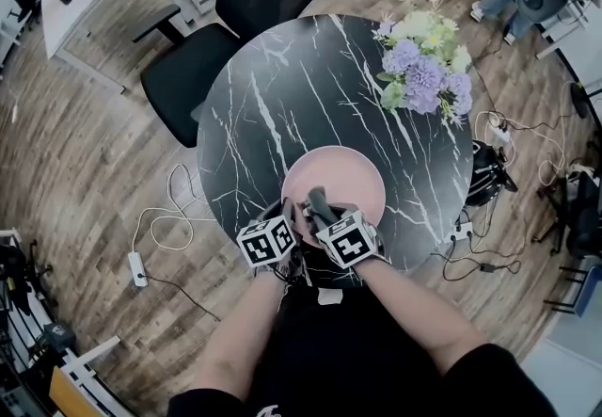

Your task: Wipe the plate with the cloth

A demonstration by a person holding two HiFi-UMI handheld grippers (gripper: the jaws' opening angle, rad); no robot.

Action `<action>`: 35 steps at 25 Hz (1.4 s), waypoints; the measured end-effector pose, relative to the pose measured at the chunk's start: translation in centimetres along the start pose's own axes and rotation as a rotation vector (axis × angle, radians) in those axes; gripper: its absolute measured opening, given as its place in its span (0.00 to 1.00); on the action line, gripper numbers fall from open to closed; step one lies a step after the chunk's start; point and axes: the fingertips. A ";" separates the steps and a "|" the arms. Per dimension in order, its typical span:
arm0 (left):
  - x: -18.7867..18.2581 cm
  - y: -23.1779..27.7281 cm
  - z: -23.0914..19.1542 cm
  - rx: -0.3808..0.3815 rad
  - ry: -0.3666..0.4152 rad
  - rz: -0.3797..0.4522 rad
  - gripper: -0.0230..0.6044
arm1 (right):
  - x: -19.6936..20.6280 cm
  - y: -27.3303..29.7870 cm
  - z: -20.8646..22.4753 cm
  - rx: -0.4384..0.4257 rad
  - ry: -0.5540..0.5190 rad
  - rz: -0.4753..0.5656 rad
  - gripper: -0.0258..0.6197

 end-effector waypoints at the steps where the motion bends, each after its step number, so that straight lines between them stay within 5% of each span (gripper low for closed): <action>1: 0.0 0.0 0.0 -0.002 -0.001 0.002 0.09 | 0.1 0.2 -0.5 -0.018 0.022 0.004 0.21; 6: 0.1 0.0 0.1 -0.007 -0.006 0.002 0.09 | 0.5 0.6 -2.9 -0.097 0.067 0.015 0.21; 14: 0.0 0.0 0.1 0.001 0.006 -0.003 0.09 | 2.4 -1.2 -2.0 -0.123 -0.131 -0.059 0.21; 19: 0.0 0.1 0.2 0.006 0.019 -0.009 0.09 | 3.9 -3.0 1.2 -0.068 -0.228 -0.104 0.21; 35: 0.0 0.0 0.2 0.037 0.062 -0.038 0.09 | 2.5 -4.1 9.5 0.137 -0.272 -0.133 0.21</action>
Point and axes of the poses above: the fingertips, and each gripper's own axes: y forward along the fingers, z to its right, x out of its underside, and after that the axes turned 11 degrees about z, right-handed
